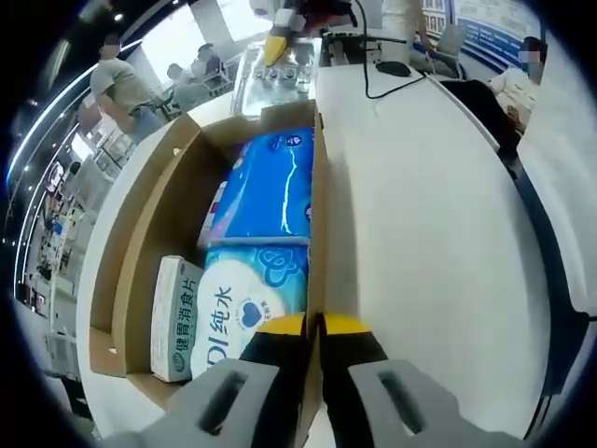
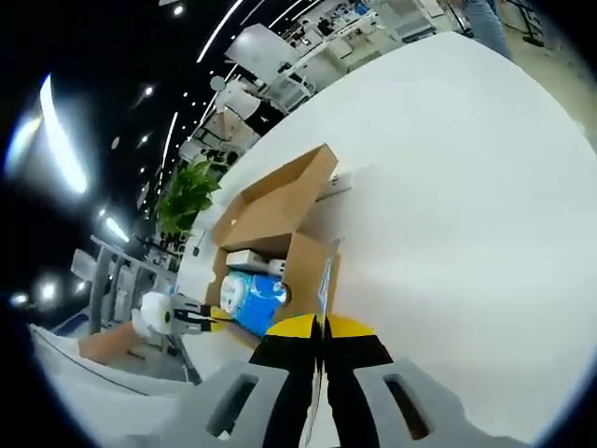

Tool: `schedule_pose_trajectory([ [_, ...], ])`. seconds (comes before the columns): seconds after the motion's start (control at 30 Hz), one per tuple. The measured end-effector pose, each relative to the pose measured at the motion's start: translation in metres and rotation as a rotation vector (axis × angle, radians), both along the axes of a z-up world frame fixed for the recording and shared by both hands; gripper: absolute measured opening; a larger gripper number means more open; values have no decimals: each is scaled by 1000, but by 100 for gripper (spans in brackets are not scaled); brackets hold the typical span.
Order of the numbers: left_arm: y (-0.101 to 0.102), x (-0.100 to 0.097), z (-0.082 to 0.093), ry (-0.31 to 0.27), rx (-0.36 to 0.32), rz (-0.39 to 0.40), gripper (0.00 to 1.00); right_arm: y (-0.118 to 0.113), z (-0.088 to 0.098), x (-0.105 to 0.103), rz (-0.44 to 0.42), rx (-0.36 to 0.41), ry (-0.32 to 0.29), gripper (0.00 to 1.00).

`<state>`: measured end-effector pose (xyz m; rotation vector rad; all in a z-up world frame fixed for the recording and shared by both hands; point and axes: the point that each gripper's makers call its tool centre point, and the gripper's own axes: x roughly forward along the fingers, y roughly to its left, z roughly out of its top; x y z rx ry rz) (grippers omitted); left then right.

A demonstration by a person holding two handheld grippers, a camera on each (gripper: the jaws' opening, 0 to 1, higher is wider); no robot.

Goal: Operate the shoe box by opening the lid, removing the specified soft item, and placing it in the target area until the item is outside and the box remains undamaged.

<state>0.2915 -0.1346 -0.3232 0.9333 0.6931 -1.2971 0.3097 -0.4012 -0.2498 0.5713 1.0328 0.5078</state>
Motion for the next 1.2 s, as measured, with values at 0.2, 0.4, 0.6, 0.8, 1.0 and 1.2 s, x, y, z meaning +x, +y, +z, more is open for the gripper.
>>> schedule_pose_trajectory([
  [0.2,-1,0,0,0,2,-2,4,-6,-12,7,43,-48,25,0],
  [0.4,0,-1,0,-1,0,1,4,-2,-22,7,65,-70,67,0],
  [0.6,0,0,1,-2,-2,3,4,-21,-41,16,106,-150,93,0],
  [0.8,0,0,1,-1,-1,7,4,-25,-47,27,97,-122,92,0],
  [1.0,0,0,0,1,-3,9,4,-17,-52,24,110,-172,93,0],
  [1.2,0,0,0,4,-3,16,4,-18,-59,22,132,-238,91,0],
])
